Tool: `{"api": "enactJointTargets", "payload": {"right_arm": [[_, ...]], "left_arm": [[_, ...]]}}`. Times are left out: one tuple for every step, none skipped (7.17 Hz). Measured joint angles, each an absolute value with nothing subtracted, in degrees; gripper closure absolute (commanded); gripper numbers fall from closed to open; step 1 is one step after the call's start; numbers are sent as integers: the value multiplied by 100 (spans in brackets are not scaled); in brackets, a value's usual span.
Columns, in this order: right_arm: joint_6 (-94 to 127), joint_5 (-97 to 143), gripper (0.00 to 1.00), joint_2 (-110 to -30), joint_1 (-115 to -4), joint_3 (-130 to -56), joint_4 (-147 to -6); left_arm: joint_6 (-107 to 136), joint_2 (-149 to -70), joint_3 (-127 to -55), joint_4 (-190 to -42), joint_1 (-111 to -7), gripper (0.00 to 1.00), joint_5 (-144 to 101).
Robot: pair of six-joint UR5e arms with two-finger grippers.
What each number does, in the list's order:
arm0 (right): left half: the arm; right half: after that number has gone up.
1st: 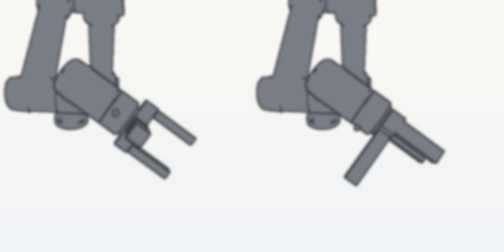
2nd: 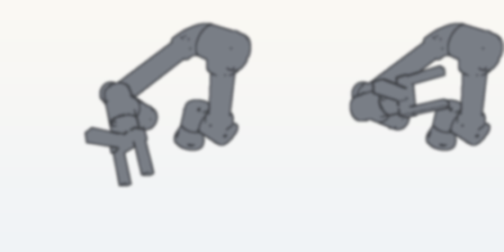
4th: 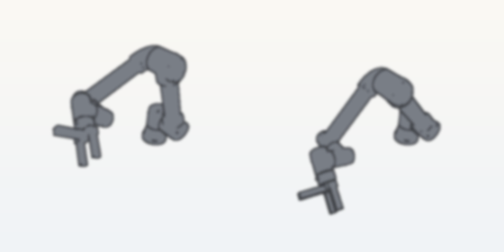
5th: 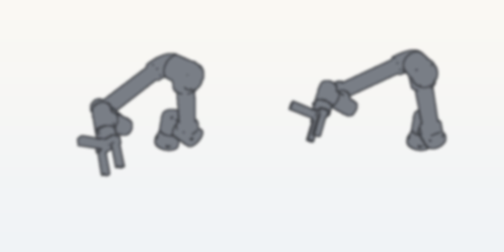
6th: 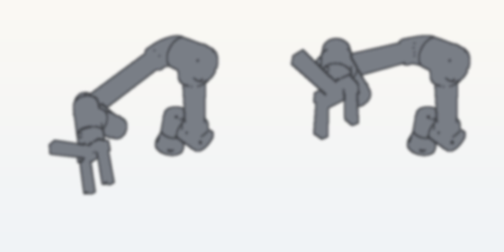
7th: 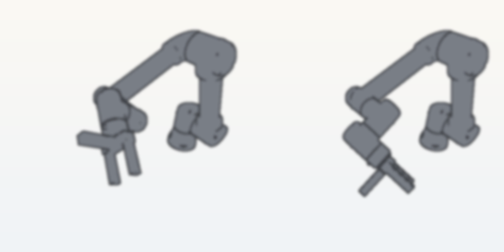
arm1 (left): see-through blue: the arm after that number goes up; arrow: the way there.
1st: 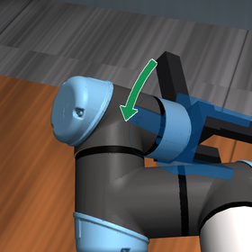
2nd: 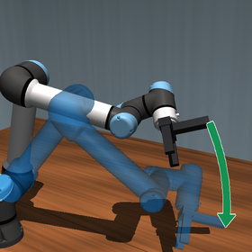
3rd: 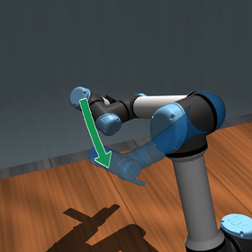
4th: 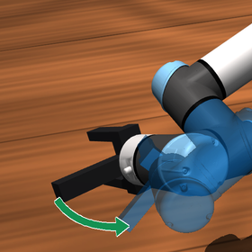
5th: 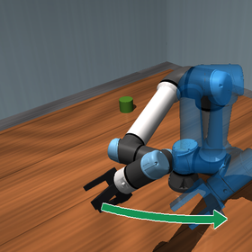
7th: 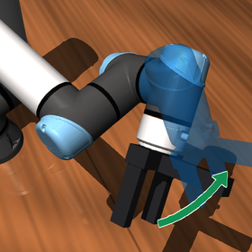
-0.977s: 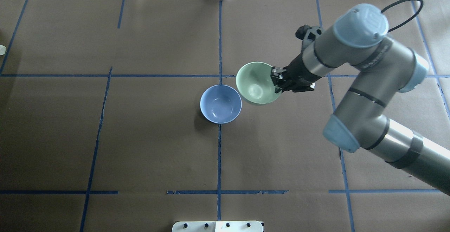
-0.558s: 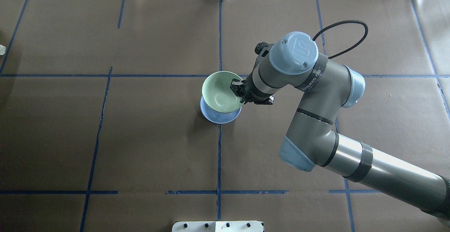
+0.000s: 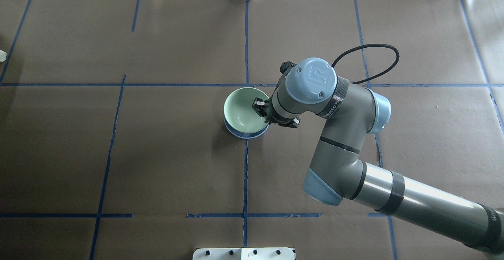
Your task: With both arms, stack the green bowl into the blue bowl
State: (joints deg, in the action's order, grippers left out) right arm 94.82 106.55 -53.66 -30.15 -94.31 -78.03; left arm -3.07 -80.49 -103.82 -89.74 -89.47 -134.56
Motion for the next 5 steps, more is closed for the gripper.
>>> {"api": "enactJointTargets", "payload": {"right_arm": [[9484,10647,92,-5369,-2994,-9393,-7796],[9484,10647,91,-5372,-2973,-9377,-7791],[9484,10648,90,-5370,-2950,-9372,-7787],[9483,10646,90,-5368,-2920,-9370,-7784],[9483,10644,90,-5371,-2890,-9370,-7785]], "left_arm": [[-302,-8050,-10381,-8974,-8947,0,-13456],[-293,-8051,-10380,-8974,-8947,0,-13456],[-279,-8051,-10380,-8974,-8946,0,-13456],[-270,-8051,-10380,-8974,-8942,0,-13456],[-266,-8051,-10380,-8974,-8942,0,-13456]]}}
